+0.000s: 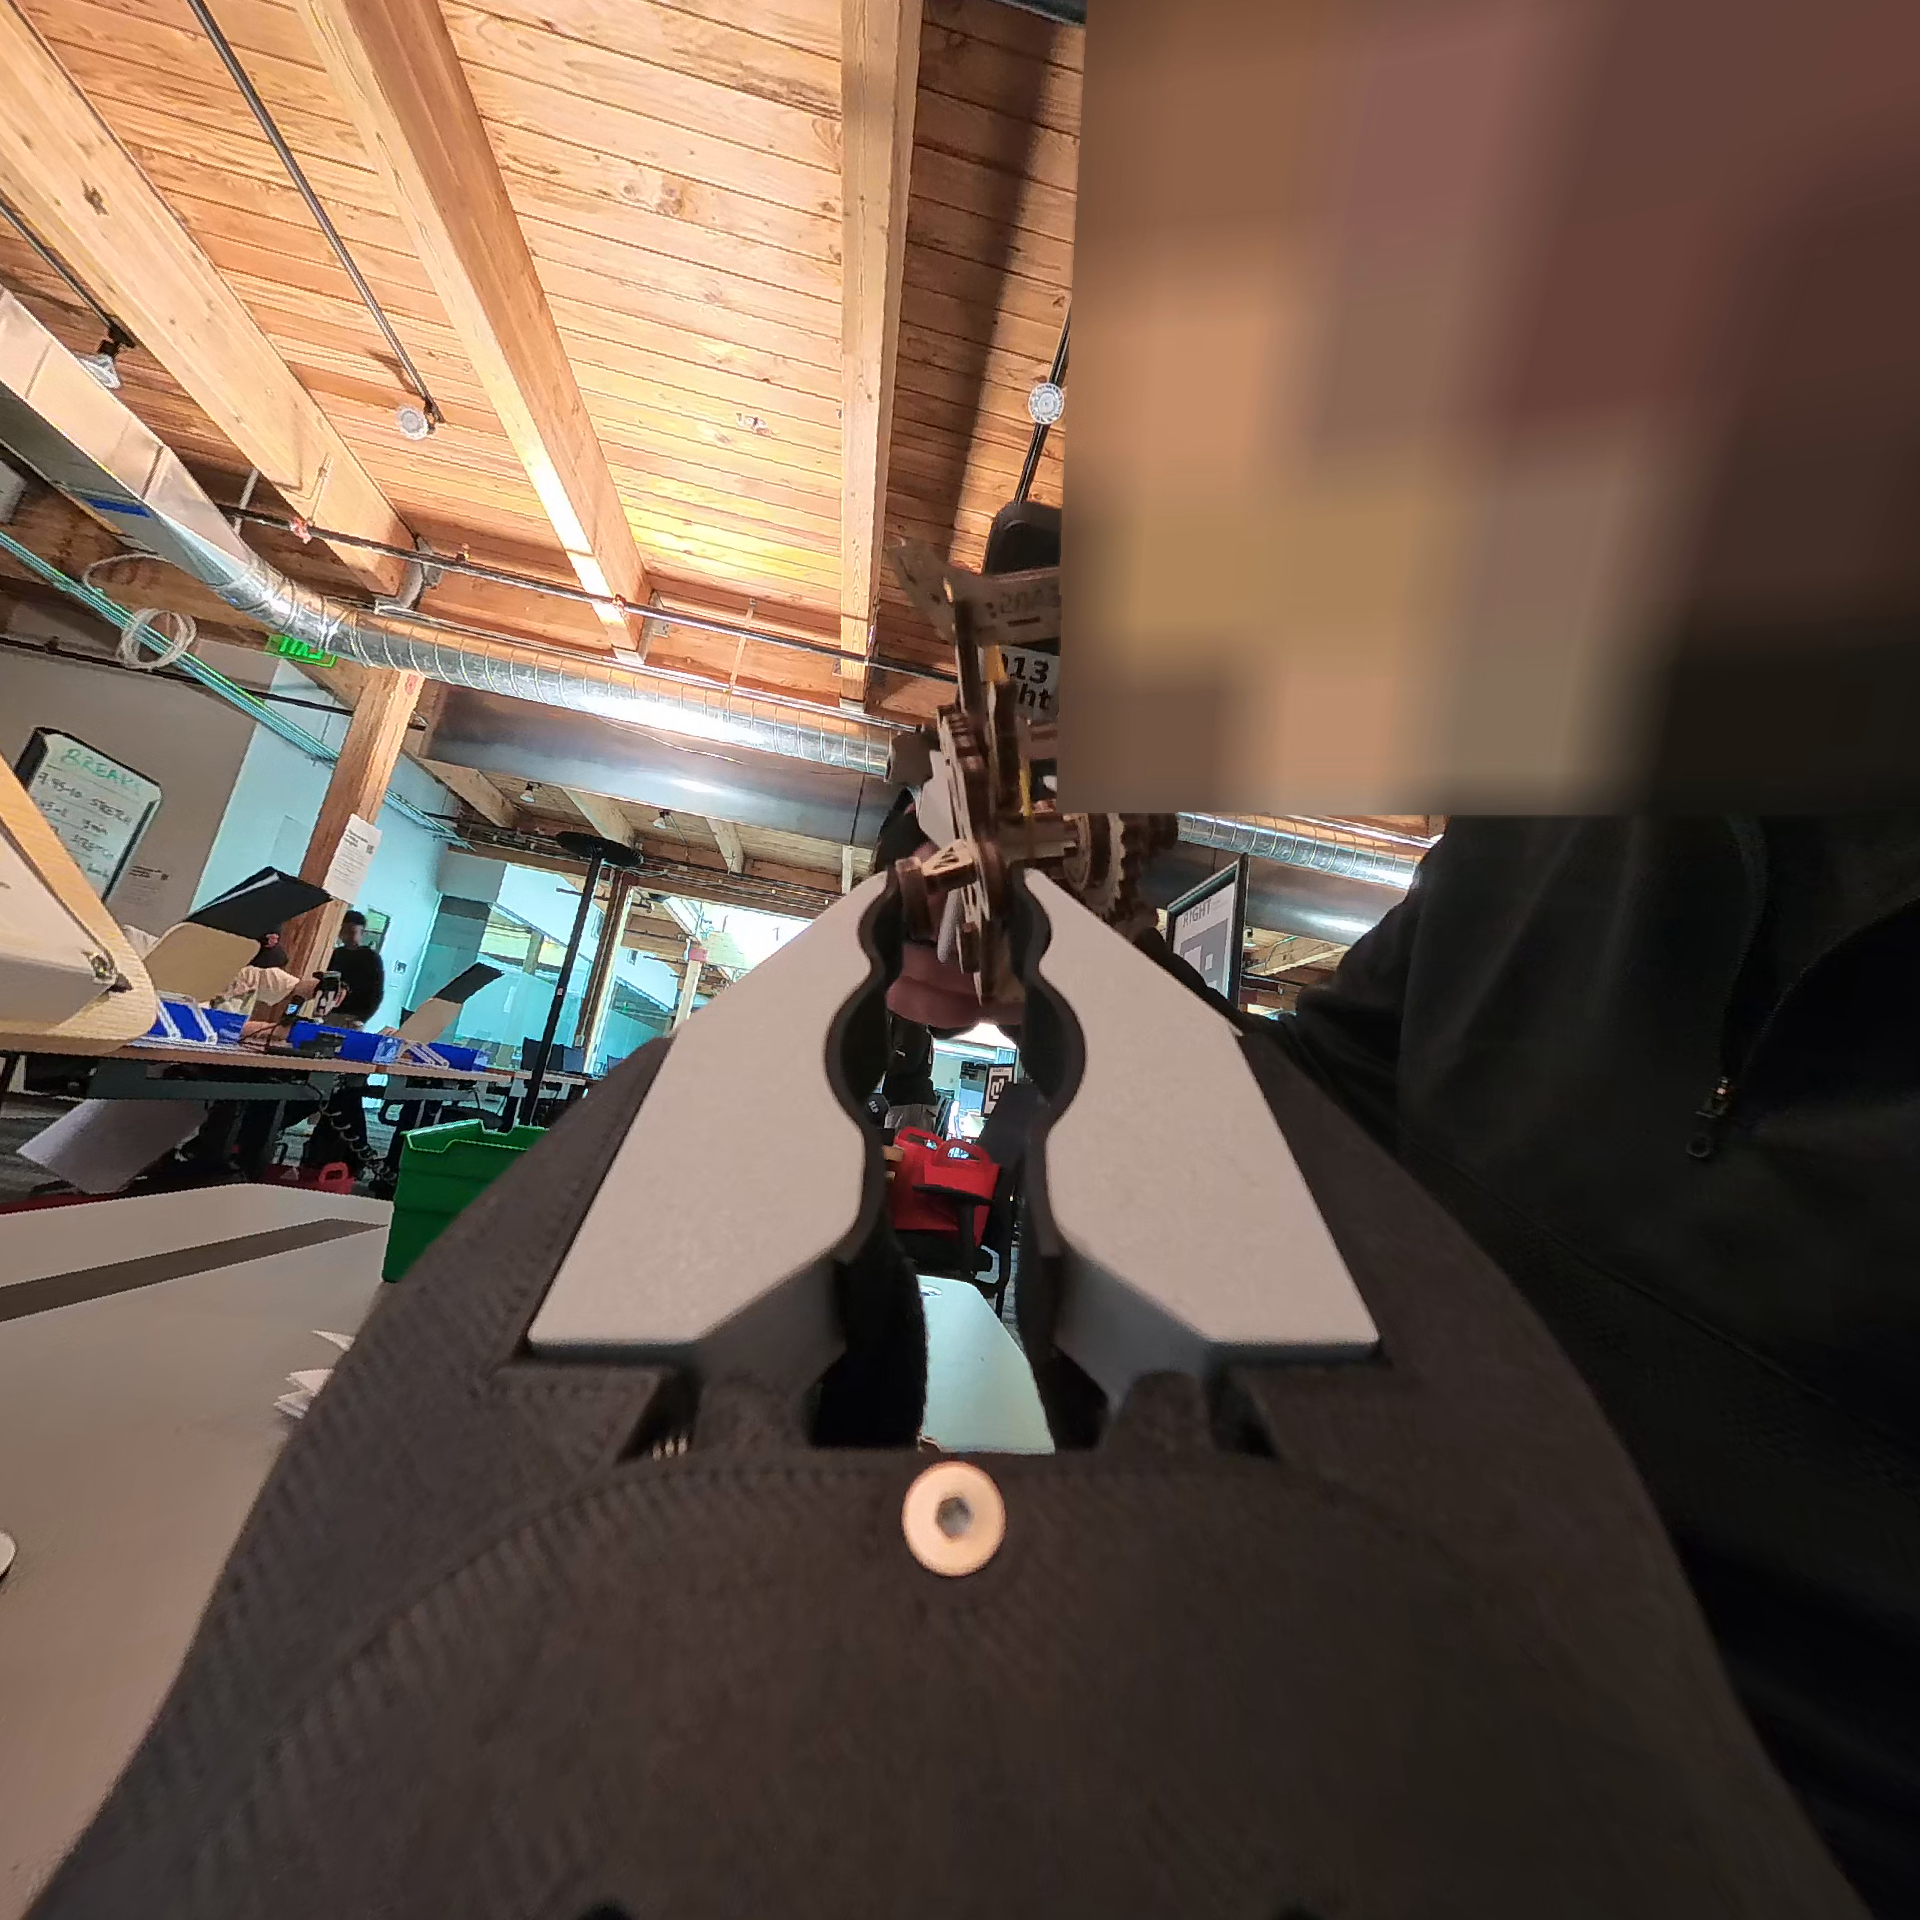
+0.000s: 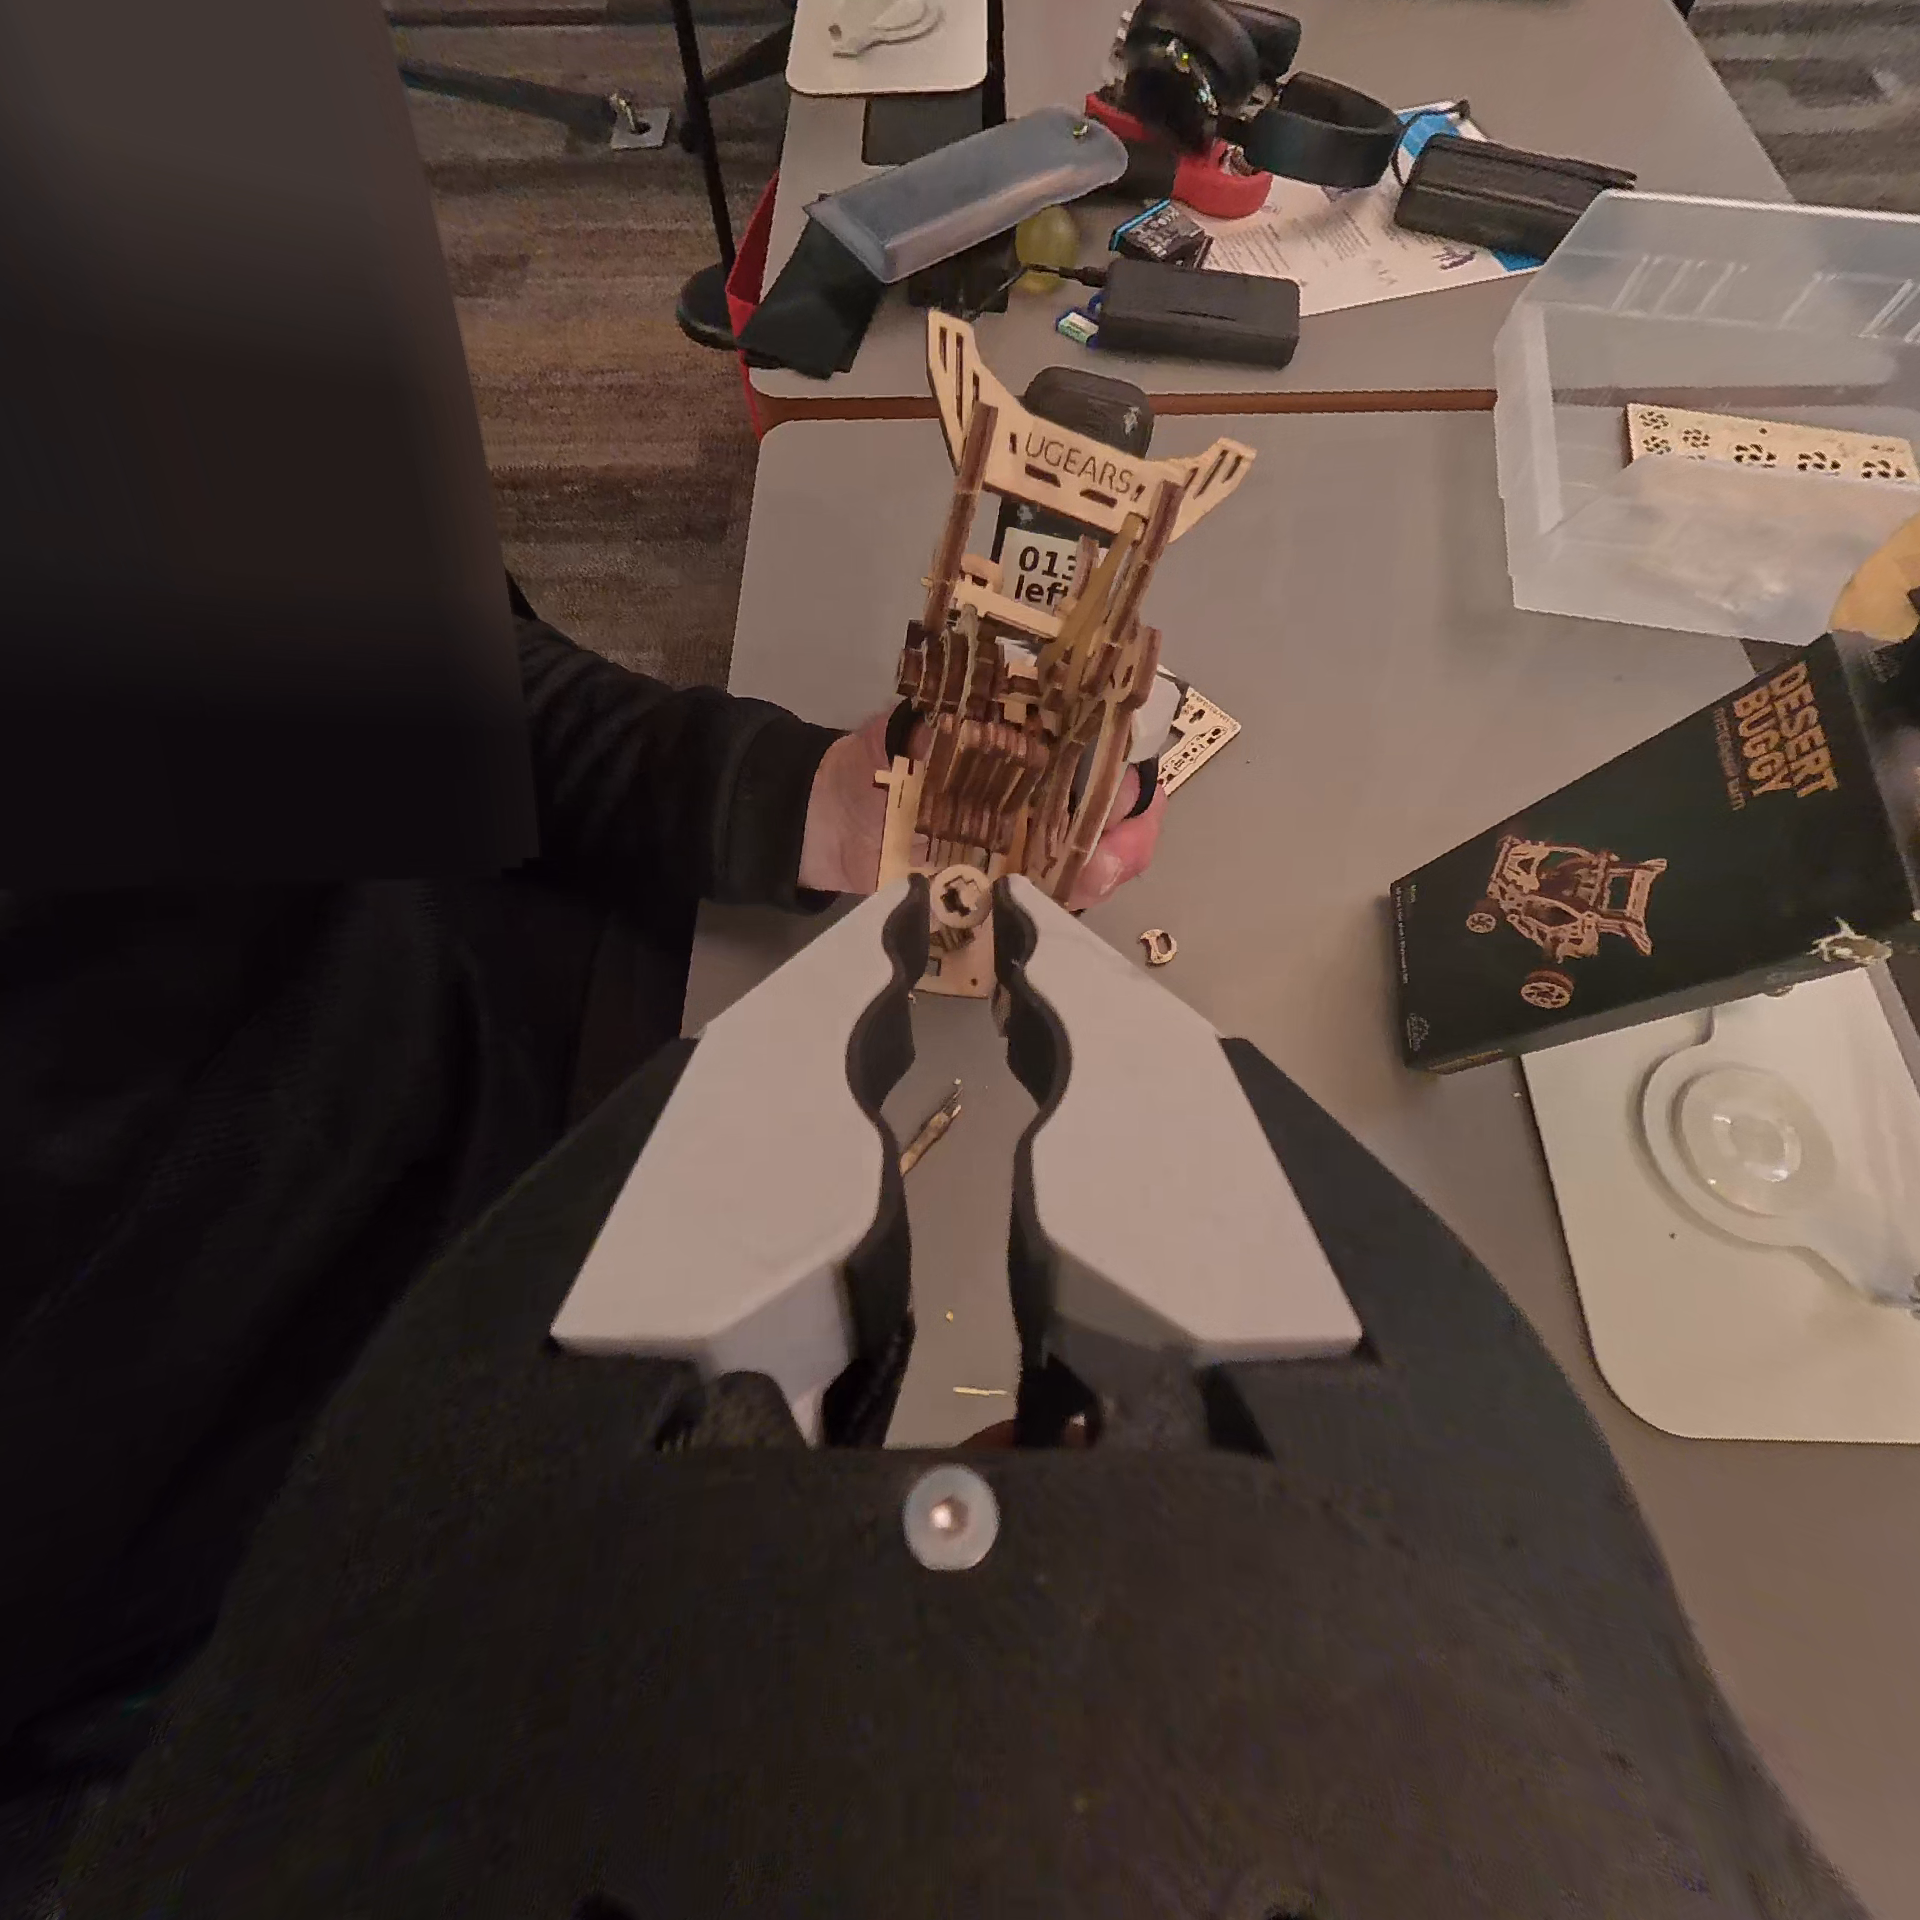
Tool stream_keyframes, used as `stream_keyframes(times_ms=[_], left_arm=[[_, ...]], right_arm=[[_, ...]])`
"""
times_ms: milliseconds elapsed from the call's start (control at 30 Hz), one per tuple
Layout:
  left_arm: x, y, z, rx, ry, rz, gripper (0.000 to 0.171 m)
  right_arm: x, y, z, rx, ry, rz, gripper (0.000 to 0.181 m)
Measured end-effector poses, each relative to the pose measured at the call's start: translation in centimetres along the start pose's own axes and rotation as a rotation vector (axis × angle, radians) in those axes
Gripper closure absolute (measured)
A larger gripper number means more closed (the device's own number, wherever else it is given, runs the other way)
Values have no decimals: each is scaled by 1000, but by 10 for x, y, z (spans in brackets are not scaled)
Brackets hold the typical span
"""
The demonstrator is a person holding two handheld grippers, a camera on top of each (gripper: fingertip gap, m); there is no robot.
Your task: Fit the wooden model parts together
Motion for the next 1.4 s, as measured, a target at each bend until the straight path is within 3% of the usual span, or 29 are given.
stream_keyframes(times_ms=[833, 1400], left_arm=[[2, 2, -2, -2, 24, 14, 155], [3, 1, -4, -6, 43, 8, 155]], right_arm=[[3, 1, -1, 16, -120, 64, 172], [0, 5, -2, 89, -128, -33, 172]])
Point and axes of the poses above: each gripper's, where its closed fingertips meet, x out along the fingers, y out of its underside, z = x × y across the jaws, the point moved 7 cm from there along -x, back along the fingers, and after that the axes turned 7 degrees about -z, right-handed, at the moved point
